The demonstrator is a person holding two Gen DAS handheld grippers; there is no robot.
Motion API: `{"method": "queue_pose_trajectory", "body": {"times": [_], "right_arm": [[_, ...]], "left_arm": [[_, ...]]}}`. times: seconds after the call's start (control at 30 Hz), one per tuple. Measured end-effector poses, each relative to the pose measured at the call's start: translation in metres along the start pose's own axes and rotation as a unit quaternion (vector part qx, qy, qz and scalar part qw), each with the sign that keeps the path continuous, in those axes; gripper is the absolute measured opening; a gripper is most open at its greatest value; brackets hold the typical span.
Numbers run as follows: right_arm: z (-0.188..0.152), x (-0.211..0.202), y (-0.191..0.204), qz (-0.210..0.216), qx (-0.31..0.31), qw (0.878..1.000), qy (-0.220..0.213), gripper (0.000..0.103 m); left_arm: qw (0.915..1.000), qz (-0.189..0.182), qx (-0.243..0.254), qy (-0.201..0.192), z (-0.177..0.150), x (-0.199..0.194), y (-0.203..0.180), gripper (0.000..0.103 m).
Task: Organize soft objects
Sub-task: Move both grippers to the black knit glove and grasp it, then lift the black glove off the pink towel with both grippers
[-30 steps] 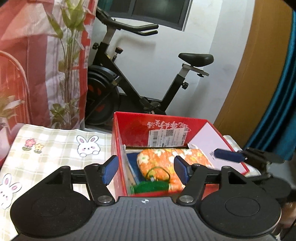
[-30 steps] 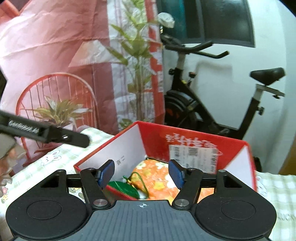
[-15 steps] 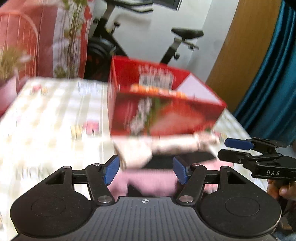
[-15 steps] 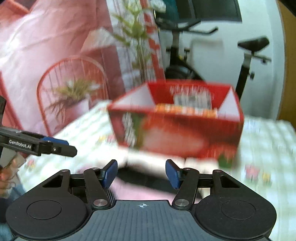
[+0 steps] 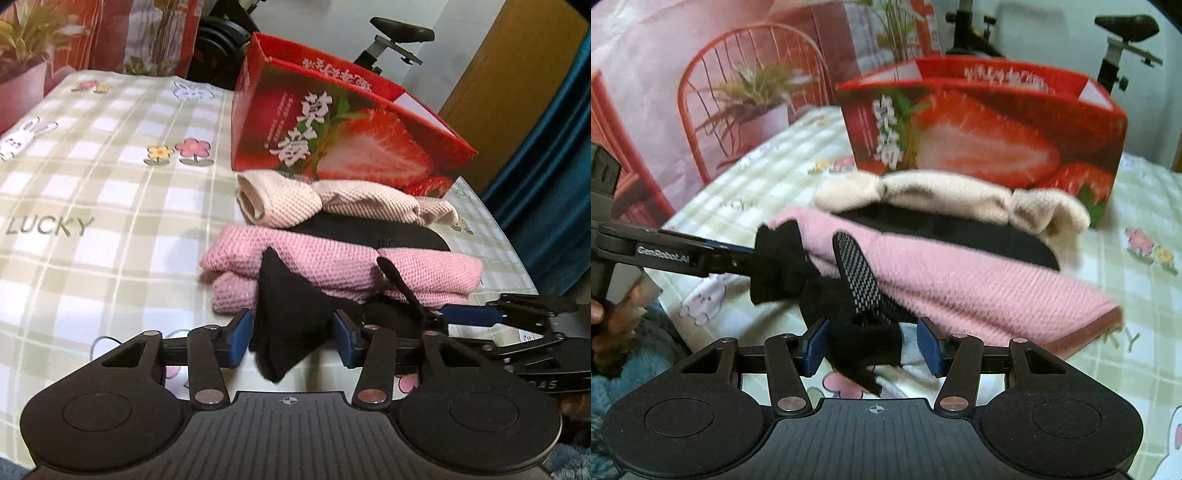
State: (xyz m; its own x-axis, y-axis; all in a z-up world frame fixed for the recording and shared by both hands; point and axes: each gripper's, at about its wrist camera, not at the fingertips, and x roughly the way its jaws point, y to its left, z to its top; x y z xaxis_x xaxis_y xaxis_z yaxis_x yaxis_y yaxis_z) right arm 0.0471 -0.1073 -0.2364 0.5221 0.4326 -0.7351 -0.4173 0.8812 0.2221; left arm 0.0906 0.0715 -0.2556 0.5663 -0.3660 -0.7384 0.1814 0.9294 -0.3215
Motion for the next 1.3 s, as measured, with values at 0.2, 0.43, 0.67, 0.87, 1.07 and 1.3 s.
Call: {"method": "queue_pose_trajectory", "body": {"times": [0.2, 0.43, 0.67, 0.87, 1.07, 1.3], "right_arm": [[-0.002, 0.015, -0.005, -0.011, 0.004, 1.000, 0.008, 0.049], [0.002, 0.026, -0.002, -0.025, -0.027, 0.999, -0.004, 0.040], [-0.002, 0.024, -0.003, -0.011, -0.027, 0.999, -0.013, 0.027], [-0.006, 0.022, -0.005, -0.004, -0.016, 1.000, -0.020, 0.024], [-0.007, 0.022, -0.007, -0.002, -0.013, 1.000, -0.022, 0.024], [-0.008, 0.021, -0.007, 0.000, -0.009, 1.000, -0.024, 0.023]], "left_arm": [[0.9999, -0.014, -0.003, -0.001, -0.004, 0.007, -0.003, 0.041], [0.9999, -0.011, 0.003, 0.000, -0.006, 0.014, -0.006, 0.038], [0.9999, -0.014, 0.000, -0.003, -0.007, 0.014, -0.005, 0.038], [0.9999, -0.015, -0.001, -0.003, -0.007, 0.013, -0.004, 0.038], [0.9999, -0.015, -0.001, -0.003, -0.007, 0.014, -0.004, 0.038], [0.9998, -0.018, -0.001, -0.004, -0.007, 0.014, -0.005, 0.031]]}}
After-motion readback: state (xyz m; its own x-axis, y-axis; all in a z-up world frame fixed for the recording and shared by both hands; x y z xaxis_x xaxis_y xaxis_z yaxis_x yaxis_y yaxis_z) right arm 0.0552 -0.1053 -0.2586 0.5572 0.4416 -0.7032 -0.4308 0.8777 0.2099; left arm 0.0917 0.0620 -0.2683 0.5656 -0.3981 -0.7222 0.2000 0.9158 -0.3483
